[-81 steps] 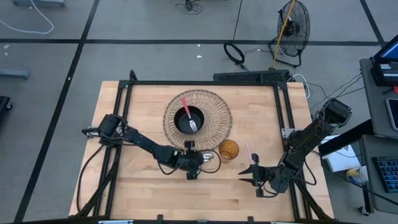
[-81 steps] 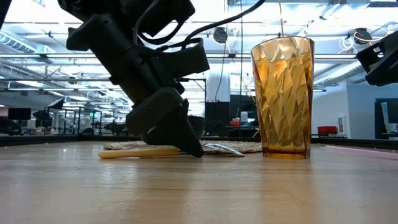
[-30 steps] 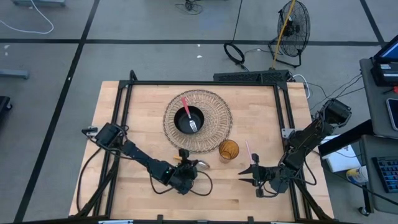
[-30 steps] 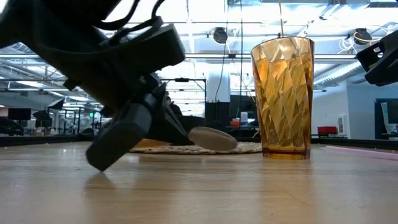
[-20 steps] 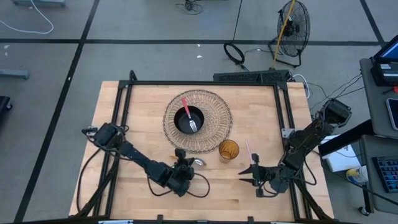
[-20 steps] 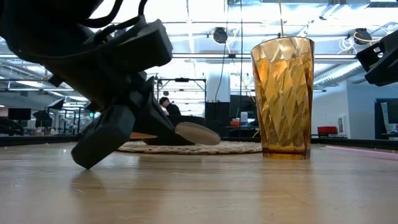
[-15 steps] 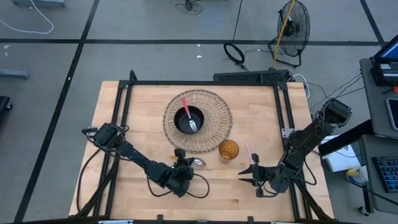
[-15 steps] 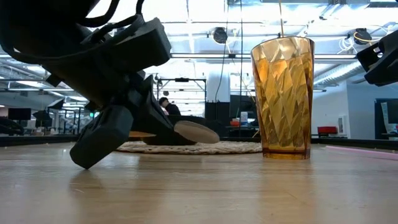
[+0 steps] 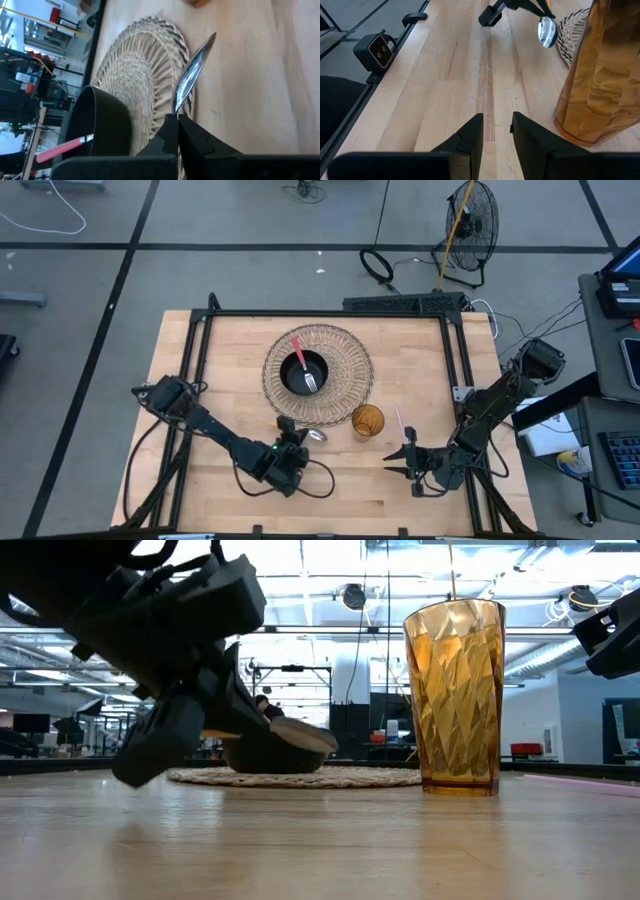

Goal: Pick & Place Utensil
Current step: Put the yellow spoon into the black bowl on the woven mat

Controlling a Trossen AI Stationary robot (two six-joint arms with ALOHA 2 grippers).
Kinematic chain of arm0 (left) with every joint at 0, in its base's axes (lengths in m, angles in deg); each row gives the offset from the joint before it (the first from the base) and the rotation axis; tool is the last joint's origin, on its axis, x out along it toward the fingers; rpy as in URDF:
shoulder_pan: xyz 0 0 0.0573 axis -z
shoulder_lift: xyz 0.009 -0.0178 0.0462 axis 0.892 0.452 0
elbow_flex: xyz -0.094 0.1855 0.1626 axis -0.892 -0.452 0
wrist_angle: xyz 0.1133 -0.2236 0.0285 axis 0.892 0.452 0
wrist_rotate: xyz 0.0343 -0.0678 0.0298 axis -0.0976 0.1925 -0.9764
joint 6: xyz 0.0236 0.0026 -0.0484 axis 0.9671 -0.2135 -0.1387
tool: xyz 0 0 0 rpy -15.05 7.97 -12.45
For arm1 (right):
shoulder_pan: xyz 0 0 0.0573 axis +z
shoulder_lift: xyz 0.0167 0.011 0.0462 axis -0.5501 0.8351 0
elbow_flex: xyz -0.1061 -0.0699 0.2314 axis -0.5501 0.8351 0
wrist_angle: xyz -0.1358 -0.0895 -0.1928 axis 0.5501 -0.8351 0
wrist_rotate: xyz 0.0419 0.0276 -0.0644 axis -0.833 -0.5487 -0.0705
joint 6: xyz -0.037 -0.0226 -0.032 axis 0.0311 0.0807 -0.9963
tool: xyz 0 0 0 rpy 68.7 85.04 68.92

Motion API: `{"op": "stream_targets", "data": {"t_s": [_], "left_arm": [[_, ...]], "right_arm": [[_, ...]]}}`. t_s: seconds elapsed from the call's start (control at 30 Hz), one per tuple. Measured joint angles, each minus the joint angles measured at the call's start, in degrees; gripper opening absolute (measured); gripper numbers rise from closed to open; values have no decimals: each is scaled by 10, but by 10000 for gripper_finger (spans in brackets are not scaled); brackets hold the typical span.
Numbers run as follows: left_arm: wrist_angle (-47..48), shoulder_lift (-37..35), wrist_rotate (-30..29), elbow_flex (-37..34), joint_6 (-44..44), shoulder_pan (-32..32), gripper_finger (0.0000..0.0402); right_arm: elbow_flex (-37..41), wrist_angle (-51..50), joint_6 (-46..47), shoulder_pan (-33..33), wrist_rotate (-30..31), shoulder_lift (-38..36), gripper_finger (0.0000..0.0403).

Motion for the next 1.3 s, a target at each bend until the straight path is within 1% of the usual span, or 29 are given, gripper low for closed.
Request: {"op": "stream_targets", "data": {"t_s": [0.13, 0.33, 0.67, 0.83, 1.13, 1.3], "left_arm": [[21, -21, -16, 0, 0, 0, 0], [85, -55, -29, 1, 5, -7, 0], [159, -81, -28, 1, 50, -56, 0], [163, -93, -24, 1, 72, -78, 0], [196, -128, -44, 1, 98, -104, 0], [214, -147, -46, 1, 103, -123, 0]], "right_arm": [[1, 1, 0, 0, 0, 0, 93], [2, 2, 0, 0, 0, 0, 93], [2, 4, -2, 0, 0, 0, 94], [2, 4, -1, 0, 0, 0, 94], [2, 4, -2, 0, 0, 0, 93], [13, 27, -2, 0, 0, 0, 93]]}}
